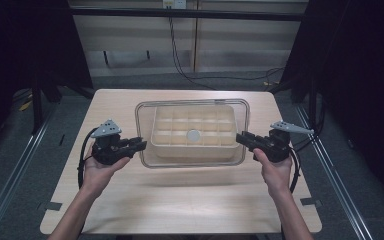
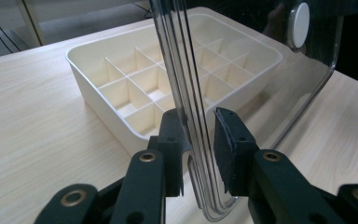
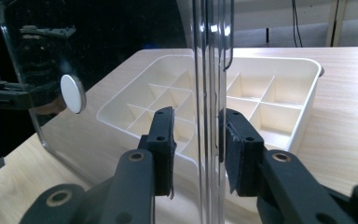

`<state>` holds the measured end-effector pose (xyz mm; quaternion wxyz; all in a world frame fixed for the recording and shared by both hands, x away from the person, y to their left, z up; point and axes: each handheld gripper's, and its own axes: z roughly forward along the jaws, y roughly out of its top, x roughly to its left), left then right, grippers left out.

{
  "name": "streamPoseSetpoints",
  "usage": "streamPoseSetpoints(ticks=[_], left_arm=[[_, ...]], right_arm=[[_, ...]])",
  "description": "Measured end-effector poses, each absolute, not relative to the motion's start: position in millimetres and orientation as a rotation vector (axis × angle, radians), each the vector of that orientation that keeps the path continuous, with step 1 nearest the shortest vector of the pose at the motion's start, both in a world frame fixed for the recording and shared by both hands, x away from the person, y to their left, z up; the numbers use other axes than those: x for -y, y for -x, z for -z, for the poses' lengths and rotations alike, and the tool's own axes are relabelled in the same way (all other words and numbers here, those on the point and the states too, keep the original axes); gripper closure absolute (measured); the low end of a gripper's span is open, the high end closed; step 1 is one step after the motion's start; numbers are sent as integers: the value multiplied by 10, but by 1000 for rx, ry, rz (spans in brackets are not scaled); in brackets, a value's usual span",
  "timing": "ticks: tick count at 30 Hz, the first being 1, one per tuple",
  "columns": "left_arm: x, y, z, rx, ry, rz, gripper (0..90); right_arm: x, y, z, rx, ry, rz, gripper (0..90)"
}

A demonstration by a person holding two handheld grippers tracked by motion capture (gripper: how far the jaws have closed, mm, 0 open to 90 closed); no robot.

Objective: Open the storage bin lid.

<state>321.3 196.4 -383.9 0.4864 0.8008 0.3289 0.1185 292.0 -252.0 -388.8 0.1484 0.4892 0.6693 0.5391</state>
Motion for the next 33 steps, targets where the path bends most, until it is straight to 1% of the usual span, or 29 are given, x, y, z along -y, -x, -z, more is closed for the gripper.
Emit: streamPoseSetpoints(ticks=[9,15,33], left_arm=[[-1963,-3119,3862,-805,-1952,-271,734],[-1941,-3034,3868,-785,-1961,-294,733],[-1989,-2886,3972,-772,-2008,-251,738]], right_arm=[[2523,-2789,3882,-1945,-1394,-1539,676],[2538,-2694,3897,-1945,-1386,-1529,673],[2517,-2485,3974,-1996,-1374,-1501,680]])
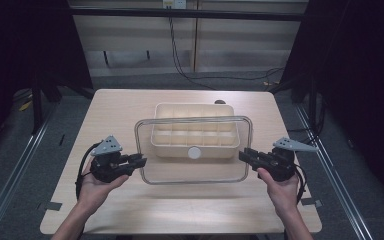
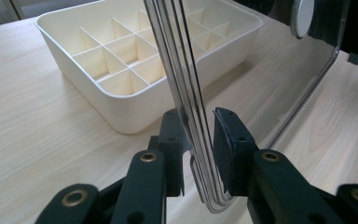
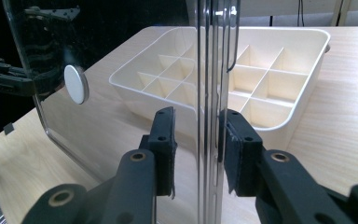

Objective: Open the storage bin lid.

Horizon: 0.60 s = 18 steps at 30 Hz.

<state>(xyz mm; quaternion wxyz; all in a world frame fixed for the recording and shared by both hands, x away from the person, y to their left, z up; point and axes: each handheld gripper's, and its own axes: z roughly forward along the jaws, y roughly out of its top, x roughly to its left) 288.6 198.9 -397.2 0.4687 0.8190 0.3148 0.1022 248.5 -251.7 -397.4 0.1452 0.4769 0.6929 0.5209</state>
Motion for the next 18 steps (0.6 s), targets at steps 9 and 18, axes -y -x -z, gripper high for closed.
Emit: streamPoseSetpoints(ticks=[9,18], left_arm=[[-1999,-2795,3989,-768,-2015,-245,739],[-2006,-2694,4050,-776,-2030,-223,739]], right_arm=[[2512,-2402,4011,-2015,-1383,-1503,681],[2507,-2276,4027,-2034,-1382,-1487,686]])
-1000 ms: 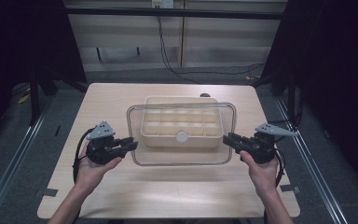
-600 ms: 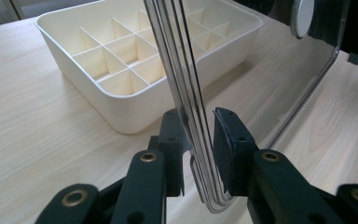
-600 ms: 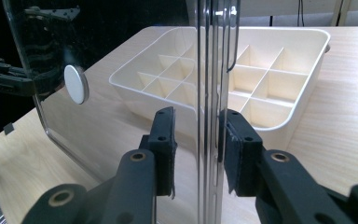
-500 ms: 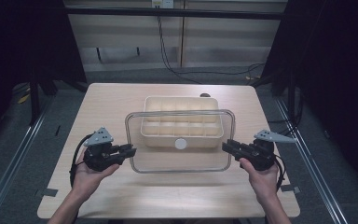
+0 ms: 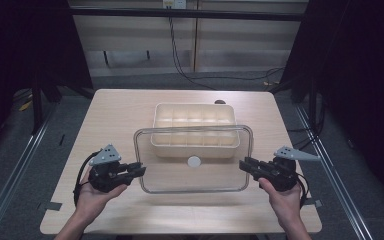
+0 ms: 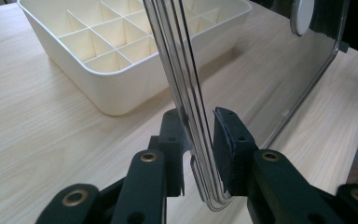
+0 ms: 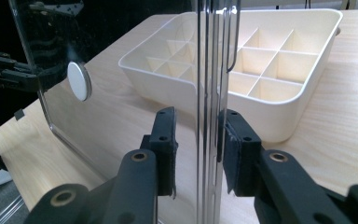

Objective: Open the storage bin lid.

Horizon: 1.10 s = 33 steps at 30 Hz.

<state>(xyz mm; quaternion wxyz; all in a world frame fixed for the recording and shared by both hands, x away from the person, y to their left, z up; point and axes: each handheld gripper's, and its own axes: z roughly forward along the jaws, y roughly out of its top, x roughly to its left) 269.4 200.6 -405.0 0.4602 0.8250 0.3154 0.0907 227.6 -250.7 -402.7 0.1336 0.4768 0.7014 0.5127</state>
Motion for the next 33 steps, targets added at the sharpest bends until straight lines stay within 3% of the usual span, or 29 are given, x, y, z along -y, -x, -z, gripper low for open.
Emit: streamPoseSetpoints(ticks=[33], left_arm=[[-2054,-2443,4323,-799,-2101,-161,732]], right_arm=[[2445,-1992,4361,-2108,-1443,-1462,691]])
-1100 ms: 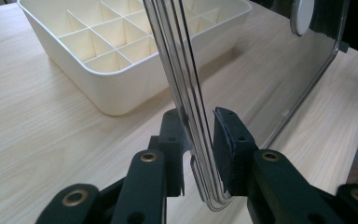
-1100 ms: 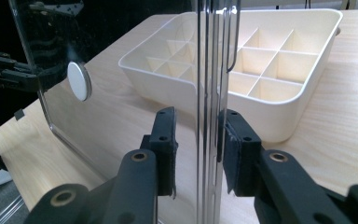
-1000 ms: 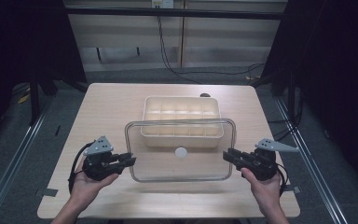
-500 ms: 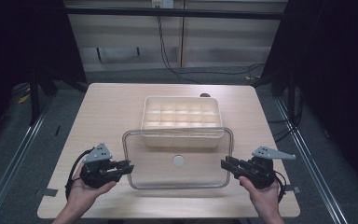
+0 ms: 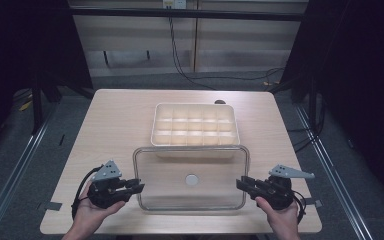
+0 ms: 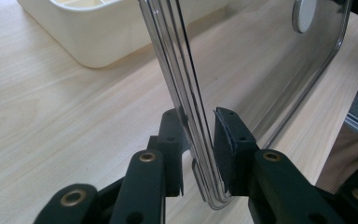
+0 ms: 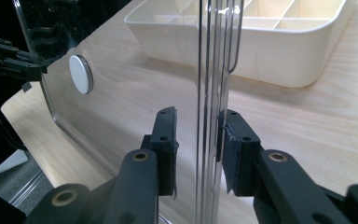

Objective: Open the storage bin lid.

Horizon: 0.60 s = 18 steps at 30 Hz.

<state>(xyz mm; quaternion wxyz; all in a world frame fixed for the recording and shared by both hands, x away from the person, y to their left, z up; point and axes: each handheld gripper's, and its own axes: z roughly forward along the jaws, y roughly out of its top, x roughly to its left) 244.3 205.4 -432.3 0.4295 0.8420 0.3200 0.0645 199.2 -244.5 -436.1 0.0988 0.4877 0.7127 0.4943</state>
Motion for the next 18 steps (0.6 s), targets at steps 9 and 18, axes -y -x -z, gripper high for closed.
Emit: streamPoseSetpoints(ticks=[9,18], left_arm=[[-2055,-2418,4420,-814,-2118,-144,723],[-2065,-2427,4451,-816,-2117,-137,708]], right_arm=[[2428,-1950,4466,-2129,-1477,-1437,690],[2410,-1968,4574,-2170,-1502,-1408,685]])
